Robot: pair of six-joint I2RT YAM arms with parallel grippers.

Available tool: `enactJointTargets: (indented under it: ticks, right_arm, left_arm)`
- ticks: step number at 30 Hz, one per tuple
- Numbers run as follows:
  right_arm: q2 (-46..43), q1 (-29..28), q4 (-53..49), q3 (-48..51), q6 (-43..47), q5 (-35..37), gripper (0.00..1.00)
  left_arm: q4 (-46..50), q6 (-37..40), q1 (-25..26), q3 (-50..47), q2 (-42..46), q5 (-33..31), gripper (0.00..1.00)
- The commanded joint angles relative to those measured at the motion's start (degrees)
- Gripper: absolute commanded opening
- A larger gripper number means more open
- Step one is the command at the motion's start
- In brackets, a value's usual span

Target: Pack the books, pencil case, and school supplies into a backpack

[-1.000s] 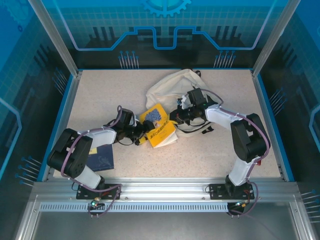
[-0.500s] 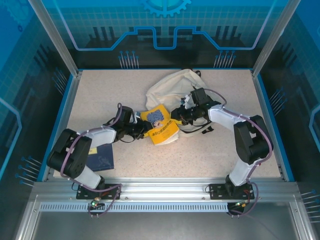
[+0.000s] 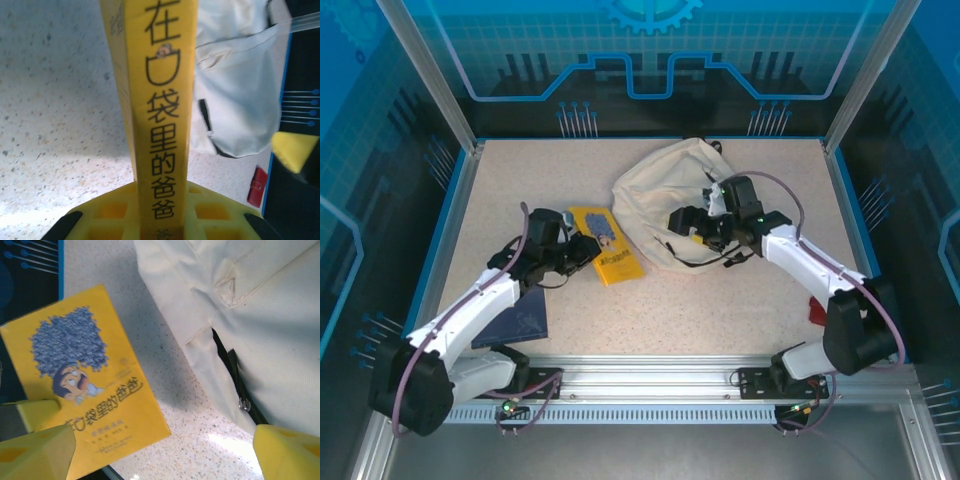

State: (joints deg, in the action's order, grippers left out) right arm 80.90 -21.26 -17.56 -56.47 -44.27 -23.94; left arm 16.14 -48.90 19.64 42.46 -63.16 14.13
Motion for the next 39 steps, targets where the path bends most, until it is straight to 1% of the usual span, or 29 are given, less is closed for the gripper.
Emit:
enactJointTargets:
  ticks: [1,4,7,8,12,15,17,20,25,30,39]
  right_arm:
    - [-4.0,0.6,8.6,4.5,-7.3,-1.5,0.95]
    - [-6.7,0.4,19.7,9.5,-17.2,-4.9,0.96]
    - [-8.7,-0.4,30.4,13.1,-25.4,-5.2,0.96]
    - [-9.2,-0.8,32.6,14.0,-27.2,-4.7,0.97]
    - [-10.6,-3.0,42.9,16.4,-34.5,-2.1,0.99]
    - [-10.9,-4.2,50.7,17.9,-40.2,-0.1,1.0]
    - [-10.8,-4.9,52.9,17.5,-41.7,1.0,1.0]
    - [-10.5,-6.0,53.1,16.0,-42.6,3.0,1.0]
    - [-8.0,-6.3,57.0,13.6,-44.9,4.7,0.98]
    - [-5.0,-6.5,60.5,12.3,-47.6,6.7,0.86]
    - [0.1,-6.7,68.3,11.6,-52.6,9.7,0.56]
  left_arm:
    - [-5.7,0.8,-0.3,4.9,2.3,-1.0,0.12]
    - [-15.5,-3.9,-0.1,5.8,0.8,0.2,0.11]
    - [-22.9,-8.3,0.6,8.6,-2.7,0.1,0.1]
    - [-24.9,-9.4,1.0,9.7,-3.9,0.1,0.1]
    - [-28.8,-12.6,3.6,15.4,-9.0,-1.7,0.1]
    - [-31.4,-16.1,4.9,17.8,-11.7,-3.0,0.1]
    - [-33.5,-18.4,5.4,18.4,-13.0,-3.4,0.1]
    - [-37.4,-21.5,6.1,18.6,-14.3,-3.7,0.1]
    - [-40.0,-24.0,7.0,18.6,-15.2,-3.3,0.11]
    - [-42.4,-26.5,7.3,17.1,-15.2,-3.0,0.11]
    - [-43.0,-27.6,7.7,16.4,-15.3,-2.4,0.11]
